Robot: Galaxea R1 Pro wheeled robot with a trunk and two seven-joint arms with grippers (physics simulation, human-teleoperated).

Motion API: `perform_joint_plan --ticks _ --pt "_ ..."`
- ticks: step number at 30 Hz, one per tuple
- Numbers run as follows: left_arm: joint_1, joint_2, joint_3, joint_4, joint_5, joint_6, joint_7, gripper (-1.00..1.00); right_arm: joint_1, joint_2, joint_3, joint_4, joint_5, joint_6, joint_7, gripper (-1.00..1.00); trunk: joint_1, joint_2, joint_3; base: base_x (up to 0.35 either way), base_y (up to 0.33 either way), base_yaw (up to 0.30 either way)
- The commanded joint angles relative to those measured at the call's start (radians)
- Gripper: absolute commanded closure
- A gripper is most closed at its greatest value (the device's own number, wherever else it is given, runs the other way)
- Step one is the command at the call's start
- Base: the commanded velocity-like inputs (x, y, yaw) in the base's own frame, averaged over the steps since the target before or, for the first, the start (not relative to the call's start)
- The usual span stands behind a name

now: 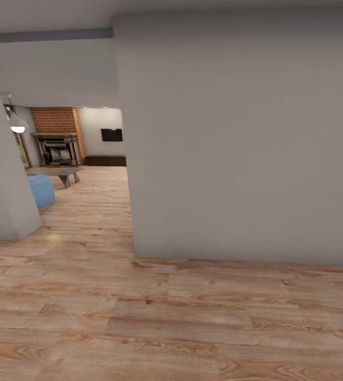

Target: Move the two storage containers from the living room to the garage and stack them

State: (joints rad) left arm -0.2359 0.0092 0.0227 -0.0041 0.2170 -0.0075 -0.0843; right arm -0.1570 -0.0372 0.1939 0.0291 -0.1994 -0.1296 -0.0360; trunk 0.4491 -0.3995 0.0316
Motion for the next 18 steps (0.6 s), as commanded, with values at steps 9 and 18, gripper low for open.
perform_joint_plan --ticks 9,18 --pt "0.000 0.002 0.002 0.001 0.007 -0.002 -0.005 -1.00 -0.001 0.000 0.009 0.003 -0.009 -0.006 -0.001 -1.00 0.001 -0.001 0.000 0.324 0.000 0.000" --pt "0.000 0.003 0.002 0.001 0.007 -0.002 -0.005 -1.00 -0.001 0.001 0.009 0.003 -0.009 -0.009 -0.001 -1.00 0.001 -0.001 0.000 0.324 0.000 0.138"
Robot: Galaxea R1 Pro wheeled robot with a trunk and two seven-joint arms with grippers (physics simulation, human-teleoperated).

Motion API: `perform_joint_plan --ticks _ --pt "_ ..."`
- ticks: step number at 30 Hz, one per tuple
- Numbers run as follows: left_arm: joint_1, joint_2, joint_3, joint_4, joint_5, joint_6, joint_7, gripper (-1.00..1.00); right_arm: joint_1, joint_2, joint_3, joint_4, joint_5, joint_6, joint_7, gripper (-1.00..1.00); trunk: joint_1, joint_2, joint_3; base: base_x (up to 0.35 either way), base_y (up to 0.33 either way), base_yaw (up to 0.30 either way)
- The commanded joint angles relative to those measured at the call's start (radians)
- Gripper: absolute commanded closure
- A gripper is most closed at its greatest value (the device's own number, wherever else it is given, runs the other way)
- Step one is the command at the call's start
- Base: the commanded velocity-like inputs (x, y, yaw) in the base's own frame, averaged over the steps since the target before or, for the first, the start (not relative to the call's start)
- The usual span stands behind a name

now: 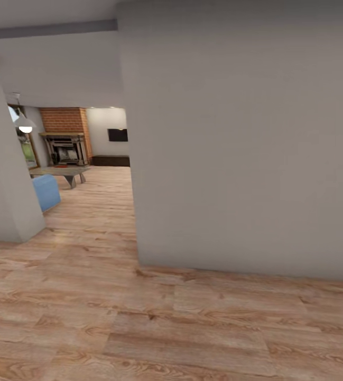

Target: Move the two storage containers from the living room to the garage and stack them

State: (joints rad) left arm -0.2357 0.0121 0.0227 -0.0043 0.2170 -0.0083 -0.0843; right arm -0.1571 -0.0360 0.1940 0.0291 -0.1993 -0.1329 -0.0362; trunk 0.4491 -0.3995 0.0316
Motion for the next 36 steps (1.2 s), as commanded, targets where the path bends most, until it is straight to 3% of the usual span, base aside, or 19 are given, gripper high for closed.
perform_joint_plan --ticks 1,36 --pt "0.000 0.000 0.002 0.001 0.007 -0.001 -0.005 -1.00 -0.001 0.000 0.009 0.003 -0.009 -0.006 -0.001 -1.00 0.001 -0.001 0.000 0.324 0.000 0.247" --pt "0.000 0.000 0.000 0.001 0.007 0.005 -0.005 -1.00 -0.001 -0.002 0.009 0.003 -0.008 -0.006 0.000 -1.00 0.001 -0.001 0.000 0.326 0.000 0.266"
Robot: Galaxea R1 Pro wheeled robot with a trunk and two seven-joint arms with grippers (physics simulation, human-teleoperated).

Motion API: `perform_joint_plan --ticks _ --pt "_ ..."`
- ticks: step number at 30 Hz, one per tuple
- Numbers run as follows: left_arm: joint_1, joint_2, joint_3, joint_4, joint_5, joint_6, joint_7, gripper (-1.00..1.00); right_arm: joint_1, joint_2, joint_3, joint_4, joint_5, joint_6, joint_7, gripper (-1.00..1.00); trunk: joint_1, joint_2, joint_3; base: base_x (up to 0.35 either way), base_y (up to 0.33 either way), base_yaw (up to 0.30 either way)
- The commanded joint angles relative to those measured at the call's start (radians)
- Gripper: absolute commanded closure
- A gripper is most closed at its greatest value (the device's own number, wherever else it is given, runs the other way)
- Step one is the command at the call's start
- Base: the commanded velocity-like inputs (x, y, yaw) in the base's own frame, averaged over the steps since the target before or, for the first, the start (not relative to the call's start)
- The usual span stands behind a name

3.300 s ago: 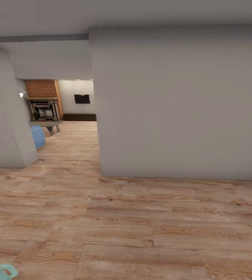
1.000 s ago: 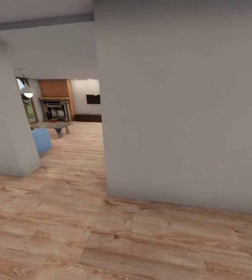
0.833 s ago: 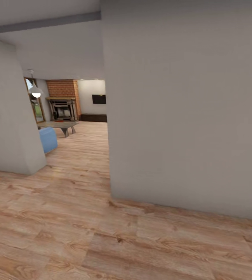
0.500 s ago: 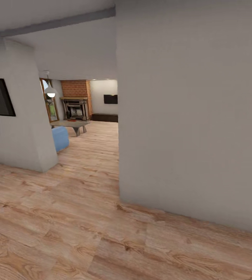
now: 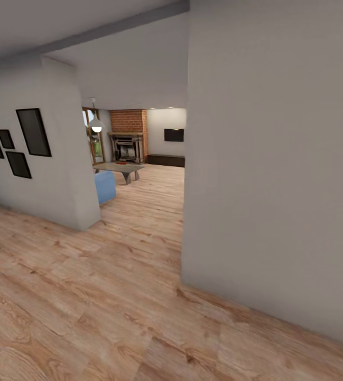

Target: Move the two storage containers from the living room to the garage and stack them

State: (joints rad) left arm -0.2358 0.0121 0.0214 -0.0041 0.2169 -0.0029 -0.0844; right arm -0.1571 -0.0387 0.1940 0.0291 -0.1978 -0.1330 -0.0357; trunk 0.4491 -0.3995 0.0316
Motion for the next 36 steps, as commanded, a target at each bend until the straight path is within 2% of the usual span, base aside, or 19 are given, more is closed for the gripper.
perform_joint_plan --ticks 1,36 --pt "0.000 0.000 0.002 0.001 0.007 0.000 -0.005 -1.00 -0.001 0.000 0.009 0.003 -0.009 -0.006 -0.001 -1.00 0.001 -0.001 0.000 0.329 0.000 0.267" --pt "0.000 0.000 0.003 0.001 0.007 0.001 -0.005 -1.00 -0.001 0.000 0.009 0.003 -0.009 -0.005 0.001 -1.00 0.001 -0.001 0.000 0.329 0.000 0.257"
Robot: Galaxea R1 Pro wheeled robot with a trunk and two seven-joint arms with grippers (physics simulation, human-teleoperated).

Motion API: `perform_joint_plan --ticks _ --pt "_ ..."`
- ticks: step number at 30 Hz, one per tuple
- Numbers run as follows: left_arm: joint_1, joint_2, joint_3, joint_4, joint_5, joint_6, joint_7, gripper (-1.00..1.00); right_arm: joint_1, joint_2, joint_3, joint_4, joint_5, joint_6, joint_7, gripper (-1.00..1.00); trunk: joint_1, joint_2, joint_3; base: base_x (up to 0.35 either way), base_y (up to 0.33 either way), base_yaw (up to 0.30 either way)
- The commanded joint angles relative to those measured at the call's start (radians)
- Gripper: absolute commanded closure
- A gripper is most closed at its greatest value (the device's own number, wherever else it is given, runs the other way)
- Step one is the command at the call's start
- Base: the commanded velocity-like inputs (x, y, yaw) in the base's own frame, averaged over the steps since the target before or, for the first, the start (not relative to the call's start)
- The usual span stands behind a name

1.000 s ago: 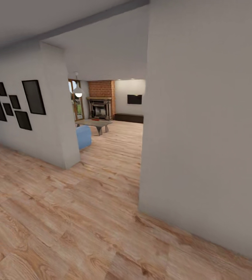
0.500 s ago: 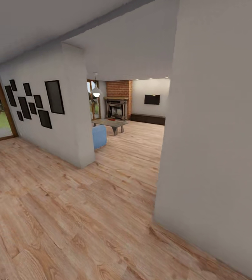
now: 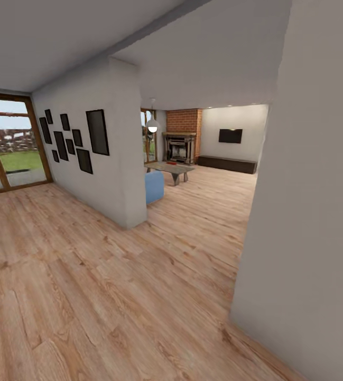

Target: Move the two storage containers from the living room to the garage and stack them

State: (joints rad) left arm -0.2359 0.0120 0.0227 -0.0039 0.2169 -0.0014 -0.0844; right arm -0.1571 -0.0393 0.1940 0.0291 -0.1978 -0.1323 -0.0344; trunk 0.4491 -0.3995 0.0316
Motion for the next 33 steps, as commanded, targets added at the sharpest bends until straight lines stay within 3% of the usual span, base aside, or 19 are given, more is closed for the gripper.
perform_joint_plan --ticks 1,33 --pt "0.000 0.000 0.002 0.001 0.007 0.000 -0.005 -1.00 -0.001 0.000 0.009 0.003 -0.009 -0.006 -0.001 -1.00 0.001 -0.001 0.000 0.329 0.000 0.045" --pt "0.000 0.000 0.001 0.001 0.007 -0.006 -0.005 -1.00 -0.001 0.000 0.009 0.003 -0.006 -0.007 -0.009 -1.00 0.001 -0.001 0.000 0.329 0.000 0.003"
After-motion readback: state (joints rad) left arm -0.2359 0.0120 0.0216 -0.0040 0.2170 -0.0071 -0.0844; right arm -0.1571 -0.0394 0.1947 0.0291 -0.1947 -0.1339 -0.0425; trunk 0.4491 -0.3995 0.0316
